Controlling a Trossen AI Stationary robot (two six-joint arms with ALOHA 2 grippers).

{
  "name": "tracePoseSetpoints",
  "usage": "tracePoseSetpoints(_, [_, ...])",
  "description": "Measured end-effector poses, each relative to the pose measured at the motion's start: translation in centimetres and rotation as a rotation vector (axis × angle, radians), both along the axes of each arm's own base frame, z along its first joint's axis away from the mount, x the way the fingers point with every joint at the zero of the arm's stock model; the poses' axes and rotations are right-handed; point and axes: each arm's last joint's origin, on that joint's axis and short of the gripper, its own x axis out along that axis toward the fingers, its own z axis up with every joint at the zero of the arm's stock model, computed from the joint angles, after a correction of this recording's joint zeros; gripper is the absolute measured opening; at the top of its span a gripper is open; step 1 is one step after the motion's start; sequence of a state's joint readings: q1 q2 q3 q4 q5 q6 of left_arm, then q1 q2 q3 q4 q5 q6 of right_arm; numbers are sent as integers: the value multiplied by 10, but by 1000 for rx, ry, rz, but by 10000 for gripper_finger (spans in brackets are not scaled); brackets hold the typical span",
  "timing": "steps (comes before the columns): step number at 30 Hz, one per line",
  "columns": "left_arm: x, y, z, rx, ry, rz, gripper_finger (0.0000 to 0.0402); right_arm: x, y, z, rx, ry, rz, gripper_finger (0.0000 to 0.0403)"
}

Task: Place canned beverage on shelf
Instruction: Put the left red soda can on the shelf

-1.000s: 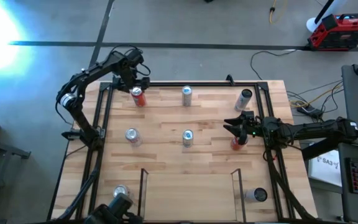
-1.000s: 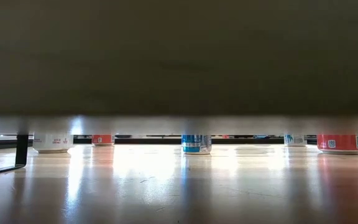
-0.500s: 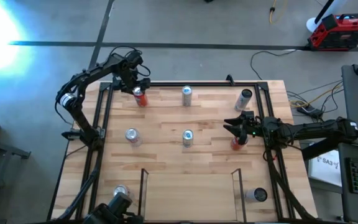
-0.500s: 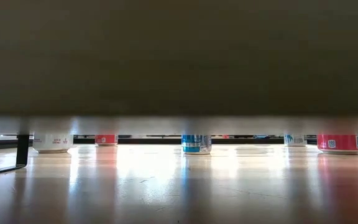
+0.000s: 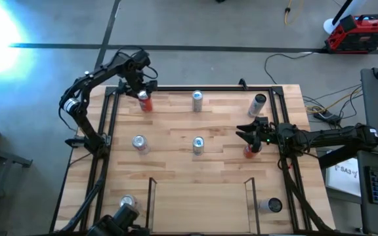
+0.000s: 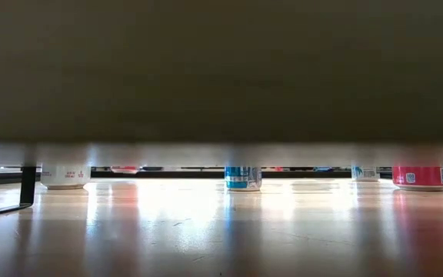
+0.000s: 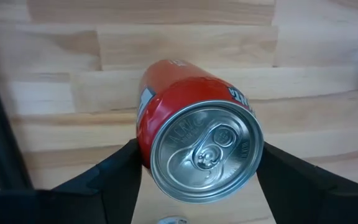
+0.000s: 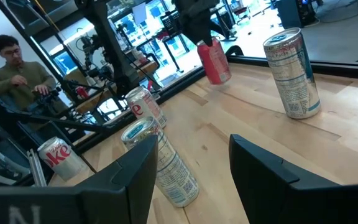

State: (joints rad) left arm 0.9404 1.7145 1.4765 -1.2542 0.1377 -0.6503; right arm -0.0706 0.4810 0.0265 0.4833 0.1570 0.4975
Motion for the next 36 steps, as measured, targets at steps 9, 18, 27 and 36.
tracePoseSetpoints(9, [14, -14, 16, -57, 14, 187, 262, 0, 0, 0, 0, 0, 0, 183])
tracePoseSetpoints(18, [46, -44, 17, -86, 16, 271, 262, 0, 0, 0, 0, 0, 0, 183])
tracePoseSetpoints(27, [78, -80, 17, -105, 1, 347, 262, 0, 0, 0, 0, 0, 0, 183])
tracePoseSetpoints(36, [96, -113, 18, -141, 12, 399, 262, 0, 3, 0, -44, 9, 89, 183])
